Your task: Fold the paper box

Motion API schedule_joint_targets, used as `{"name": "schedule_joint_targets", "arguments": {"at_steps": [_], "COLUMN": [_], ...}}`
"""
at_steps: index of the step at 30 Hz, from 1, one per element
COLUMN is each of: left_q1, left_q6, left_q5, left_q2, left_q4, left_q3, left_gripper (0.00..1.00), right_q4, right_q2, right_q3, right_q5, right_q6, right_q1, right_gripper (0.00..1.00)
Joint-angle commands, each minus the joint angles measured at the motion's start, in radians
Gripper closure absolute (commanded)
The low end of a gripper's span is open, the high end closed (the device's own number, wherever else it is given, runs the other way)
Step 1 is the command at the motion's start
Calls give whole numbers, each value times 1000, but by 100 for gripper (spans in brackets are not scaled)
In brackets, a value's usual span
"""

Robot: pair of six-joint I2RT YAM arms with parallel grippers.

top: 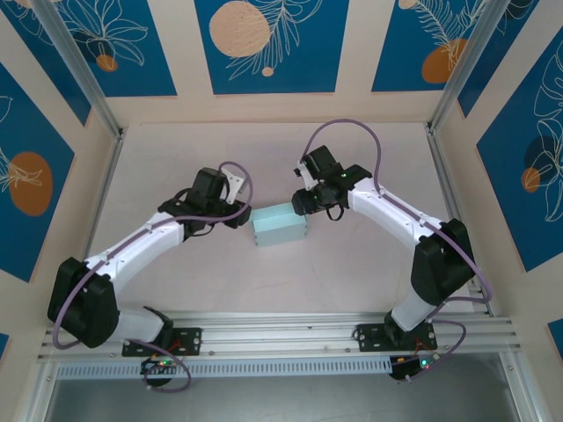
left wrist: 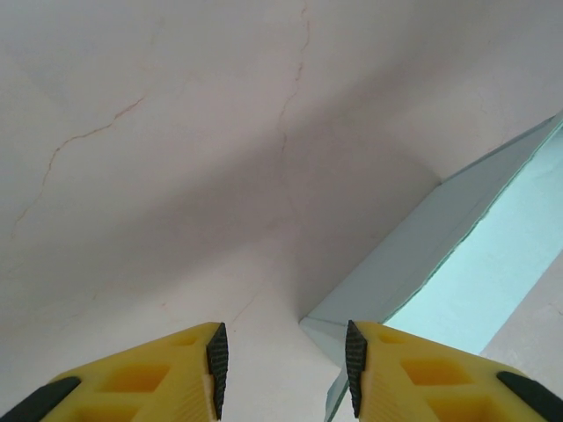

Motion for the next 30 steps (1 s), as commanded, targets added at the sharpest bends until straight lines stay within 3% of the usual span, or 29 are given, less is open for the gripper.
{"name": "schedule_joint_targets", "arguments": {"at_steps": [1,7,12,18,25,30], "left_q1": [-18,-23,-25,-24,-25,-26], "left_q6": [32,39,32,12,7,6], "left_q5": [-8,-13,3,4,18,87], "left_q2": [30,32,3,-41,-59,-66], "left_q4": [-67,-79,-87,-96,-97,-83], "left_q3": [28,34,24,18,18,12], "left_gripper": [59,59,44,43,43,45], "right_q4": [-18,-18,-19,-11,2,7], "right_q2": [5,-2,-14,-28,-48,-52], "right_q3": [31,25,15,2,-20,-35], "right_q5": [-5,9,32,32,39,40], "right_q6": [-13,-4,1,5,9,15], "right_q1": [8,12,11,12,9,9], "right_gripper": [58,59,59,59,67,67]}}
